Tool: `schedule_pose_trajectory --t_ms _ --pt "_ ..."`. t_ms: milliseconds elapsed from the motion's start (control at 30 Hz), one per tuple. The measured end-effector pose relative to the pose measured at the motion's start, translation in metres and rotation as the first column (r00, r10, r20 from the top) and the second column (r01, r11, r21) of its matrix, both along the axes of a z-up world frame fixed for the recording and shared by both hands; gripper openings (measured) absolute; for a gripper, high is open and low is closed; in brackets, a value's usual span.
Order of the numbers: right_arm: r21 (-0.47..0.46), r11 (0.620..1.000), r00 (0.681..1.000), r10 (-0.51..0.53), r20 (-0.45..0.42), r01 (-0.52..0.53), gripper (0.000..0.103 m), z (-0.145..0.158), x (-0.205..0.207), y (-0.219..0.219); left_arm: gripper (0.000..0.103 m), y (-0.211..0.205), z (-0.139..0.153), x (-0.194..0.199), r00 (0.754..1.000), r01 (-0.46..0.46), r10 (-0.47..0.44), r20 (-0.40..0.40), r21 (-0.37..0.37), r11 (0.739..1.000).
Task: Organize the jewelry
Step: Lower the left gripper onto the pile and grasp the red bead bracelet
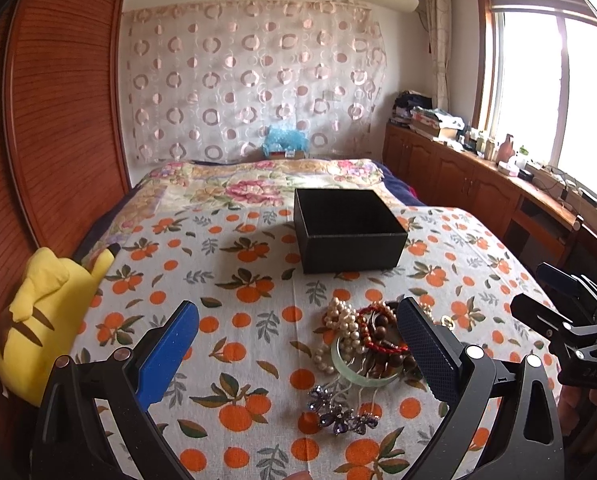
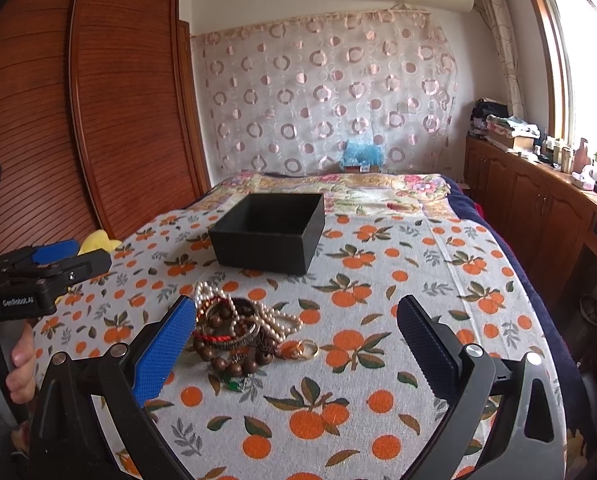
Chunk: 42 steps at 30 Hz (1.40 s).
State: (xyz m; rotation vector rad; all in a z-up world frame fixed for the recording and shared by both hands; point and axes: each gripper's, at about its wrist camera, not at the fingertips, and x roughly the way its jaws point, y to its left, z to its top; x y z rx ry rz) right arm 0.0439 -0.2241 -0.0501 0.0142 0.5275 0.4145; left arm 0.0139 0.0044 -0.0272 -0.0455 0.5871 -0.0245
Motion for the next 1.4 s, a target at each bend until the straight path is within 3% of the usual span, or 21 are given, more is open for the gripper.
schedule_pose_trajectory --t_ms 267,500,567,633,733,833,967,1400 --pt "-0.018 1.000 0.998 0.008 -0.058 -0.009 0.100 -0.024 0.006 -0.004 0.096 -0.002 -0.022 0.015 0.996 0.039 -0.039 -0.083 -0.008 0.999" --pt "-0.047 0.998 0.995 0.030 -0.094 -0.035 0.093 -0.040 0.009 -0.003 0.095 -0.018 -0.041 0.026 0.981 0.141 -0.144 -0.131 -0.035 0.989" --pt "-0.053 0.998 0.994 0.035 -0.100 -0.041 0.092 -0.043 0.009 -0.002 0.082 -0.024 -0.044 0.029 0.974 0.168 -0.173 -0.144 -0.045 0.985" --pt "-0.058 0.997 0.993 0.042 -0.108 -0.048 0.091 -0.045 0.010 -0.001 0.060 -0.029 -0.047 0.034 0.964 0.202 -0.210 -0.166 -0.061 0.977" --pt "-0.063 0.996 0.992 0.055 -0.115 -0.062 0.087 -0.047 0.010 0.001 0.040 -0.039 -0.049 0.039 0.950 0.246 -0.255 -0.180 -0.072 0.967" --pt "-0.072 0.995 0.992 0.065 -0.111 -0.073 0.087 -0.048 0.009 0.003 0.029 -0.044 -0.054 0.049 0.938 0.267 -0.282 -0.201 -0.098 0.959" --pt "-0.072 0.994 0.991 0.068 -0.113 -0.077 0.087 -0.048 0.008 0.004 0.020 -0.048 -0.061 0.062 0.931 0.265 -0.281 -0.231 -0.099 0.959" --pt "-0.072 0.994 0.991 0.069 -0.112 -0.077 0.087 -0.048 0.008 0.005 0.018 -0.044 -0.070 0.085 0.933 0.234 -0.244 -0.266 -0.068 0.970"
